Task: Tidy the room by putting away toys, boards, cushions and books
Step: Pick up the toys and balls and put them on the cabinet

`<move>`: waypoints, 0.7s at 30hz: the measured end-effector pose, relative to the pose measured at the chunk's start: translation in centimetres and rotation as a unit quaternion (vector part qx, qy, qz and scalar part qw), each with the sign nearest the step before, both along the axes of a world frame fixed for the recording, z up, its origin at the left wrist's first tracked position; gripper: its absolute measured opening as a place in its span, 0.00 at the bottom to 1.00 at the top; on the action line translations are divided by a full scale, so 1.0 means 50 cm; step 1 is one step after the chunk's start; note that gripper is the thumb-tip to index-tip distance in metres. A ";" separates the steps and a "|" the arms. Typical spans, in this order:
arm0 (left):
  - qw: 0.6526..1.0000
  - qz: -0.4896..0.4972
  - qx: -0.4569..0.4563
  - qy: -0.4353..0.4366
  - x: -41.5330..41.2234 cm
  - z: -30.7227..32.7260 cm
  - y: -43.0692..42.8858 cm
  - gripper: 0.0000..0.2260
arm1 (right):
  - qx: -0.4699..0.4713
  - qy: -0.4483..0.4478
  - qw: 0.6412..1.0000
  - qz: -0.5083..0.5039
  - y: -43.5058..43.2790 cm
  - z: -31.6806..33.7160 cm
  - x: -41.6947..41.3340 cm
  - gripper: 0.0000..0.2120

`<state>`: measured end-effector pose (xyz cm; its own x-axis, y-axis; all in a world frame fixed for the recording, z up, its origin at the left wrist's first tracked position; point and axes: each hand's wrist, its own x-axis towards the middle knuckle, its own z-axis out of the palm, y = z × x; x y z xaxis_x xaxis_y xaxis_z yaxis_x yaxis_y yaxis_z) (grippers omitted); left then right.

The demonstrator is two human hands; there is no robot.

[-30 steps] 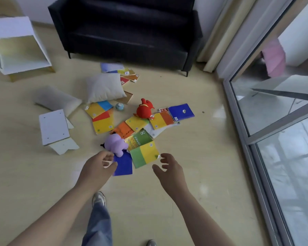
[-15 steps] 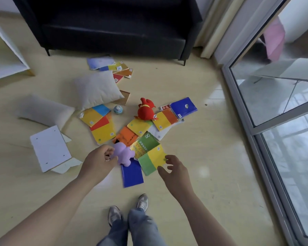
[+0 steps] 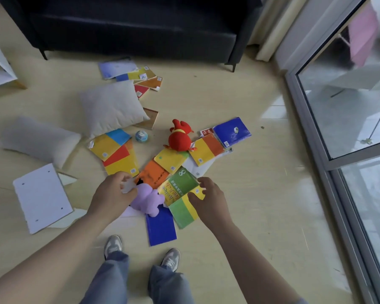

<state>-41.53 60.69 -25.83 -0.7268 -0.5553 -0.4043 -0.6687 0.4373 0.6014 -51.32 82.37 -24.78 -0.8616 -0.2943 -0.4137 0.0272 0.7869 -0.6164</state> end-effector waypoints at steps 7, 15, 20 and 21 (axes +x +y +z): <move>0.998 -0.032 0.012 -0.051 -0.085 -0.236 -0.068 0.21 | 0.043 0.002 0.999 0.009 -0.057 -0.198 -0.099 0.27; 0.991 -0.081 0.042 -0.100 -0.155 -0.705 -0.150 0.21 | 0.076 -0.020 0.997 0.013 -0.147 -0.661 -0.176 0.27; 0.989 -0.125 0.040 -0.075 -0.202 -0.994 -0.208 0.21 | 0.090 -0.004 0.995 0.053 -0.200 -0.956 -0.248 0.22; 0.989 -0.127 0.032 -0.063 -0.222 -1.030 -0.218 0.21 | 0.090 0.007 0.994 0.058 -0.211 -0.995 -0.270 0.22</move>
